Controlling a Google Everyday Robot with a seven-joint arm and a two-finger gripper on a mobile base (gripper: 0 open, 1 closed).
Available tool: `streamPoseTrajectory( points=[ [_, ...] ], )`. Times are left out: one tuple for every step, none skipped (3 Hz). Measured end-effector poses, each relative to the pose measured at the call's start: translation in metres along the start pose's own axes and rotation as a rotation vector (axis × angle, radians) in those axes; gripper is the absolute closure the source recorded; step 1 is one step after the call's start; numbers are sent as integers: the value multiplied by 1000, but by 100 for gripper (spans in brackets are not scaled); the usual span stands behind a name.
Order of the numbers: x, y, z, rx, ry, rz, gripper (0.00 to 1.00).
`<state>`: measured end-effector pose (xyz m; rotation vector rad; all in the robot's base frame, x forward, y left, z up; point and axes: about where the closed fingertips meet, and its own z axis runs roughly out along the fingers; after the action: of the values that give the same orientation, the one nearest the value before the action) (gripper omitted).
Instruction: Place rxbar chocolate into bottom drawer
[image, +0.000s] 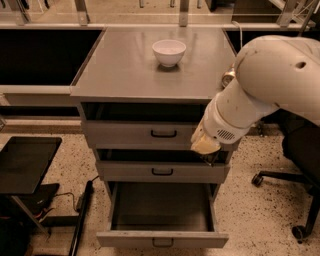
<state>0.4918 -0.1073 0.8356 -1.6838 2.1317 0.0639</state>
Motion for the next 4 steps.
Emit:
streamPoseTrajectory(
  points=[
    [-4, 18, 10, -50, -9, -22, 100],
    [-8, 34, 19, -94, -17, -41, 100],
    [-8, 35, 20, -96, -17, -43, 100],
    [9, 26, -2, 42, 9, -38, 100]
  ],
)
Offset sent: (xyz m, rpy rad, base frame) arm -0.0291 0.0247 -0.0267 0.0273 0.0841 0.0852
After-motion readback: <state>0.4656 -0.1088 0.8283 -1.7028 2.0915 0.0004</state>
